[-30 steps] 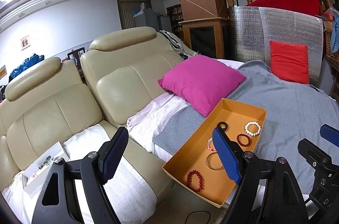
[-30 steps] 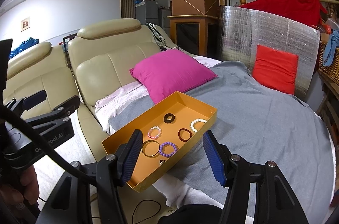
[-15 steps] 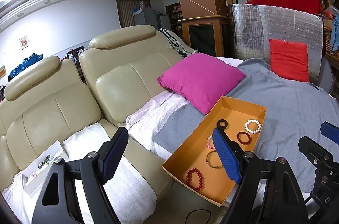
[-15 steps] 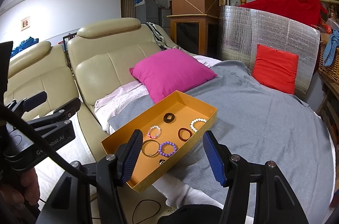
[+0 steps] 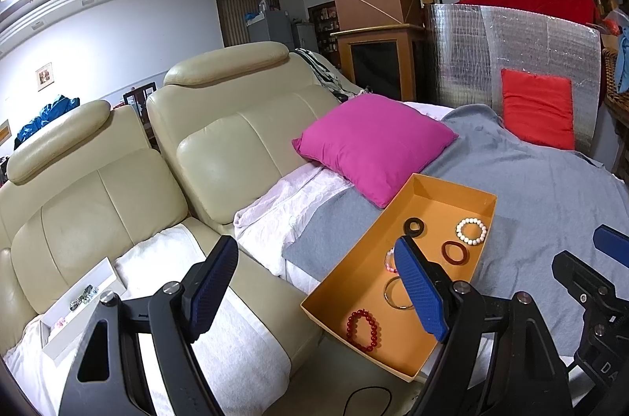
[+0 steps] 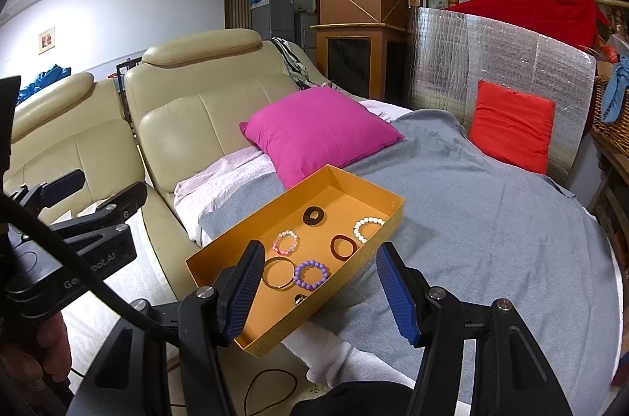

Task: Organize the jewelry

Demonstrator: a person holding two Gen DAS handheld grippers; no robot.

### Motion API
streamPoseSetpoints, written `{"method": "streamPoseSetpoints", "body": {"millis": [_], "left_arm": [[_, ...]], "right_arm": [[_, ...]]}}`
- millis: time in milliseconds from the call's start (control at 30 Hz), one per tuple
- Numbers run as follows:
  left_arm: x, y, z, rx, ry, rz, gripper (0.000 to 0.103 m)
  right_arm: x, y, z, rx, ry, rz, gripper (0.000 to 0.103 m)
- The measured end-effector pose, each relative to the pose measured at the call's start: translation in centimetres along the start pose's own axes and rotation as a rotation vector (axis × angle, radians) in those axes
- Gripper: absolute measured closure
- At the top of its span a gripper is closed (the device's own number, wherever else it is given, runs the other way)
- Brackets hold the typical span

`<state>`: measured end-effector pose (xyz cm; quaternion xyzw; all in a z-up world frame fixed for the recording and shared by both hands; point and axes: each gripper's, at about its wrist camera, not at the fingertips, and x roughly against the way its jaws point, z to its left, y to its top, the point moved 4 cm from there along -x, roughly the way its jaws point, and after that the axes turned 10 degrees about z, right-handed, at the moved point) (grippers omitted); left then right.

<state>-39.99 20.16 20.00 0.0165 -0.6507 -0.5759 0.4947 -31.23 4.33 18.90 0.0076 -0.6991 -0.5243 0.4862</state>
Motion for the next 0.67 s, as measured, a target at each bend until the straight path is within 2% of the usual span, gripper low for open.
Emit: {"method": "streamPoseSetpoints", "body": {"millis": [333, 500, 567, 633, 667], "left_arm": [[-1.1, -0.1, -0.3, -0.009, 0.018, 0.022, 0.021], [-1.5, 0.4, -1.8, -0.037, 0.024, 0.013, 0.021], [-1.5, 0.9, -3.6, -0.069, -0.008, 0.011, 0.021], [-1.8, 1.5, -6.2, -0.114, -0.070, 0.030, 0.021], [-2.2, 1.9, -8.1, -0.141, -0.125, 0.057, 0.021]], "right_arm": [[-1.3, 0.1, -0.2, 0.000, 0.009, 0.016, 0.040], [-1.9, 0.3, -1.5, -0.024, 0.018, 0.012, 0.040], [-2.1, 0.4, -2.7, -0.044, 0.014, 0.006, 0.040], [-2.3, 0.5, -5.1, -0.081, 0.002, -0.001, 0.040], [-2.4, 0.5, -6.4, -0.101, -0.013, -0.006, 0.039]]}}
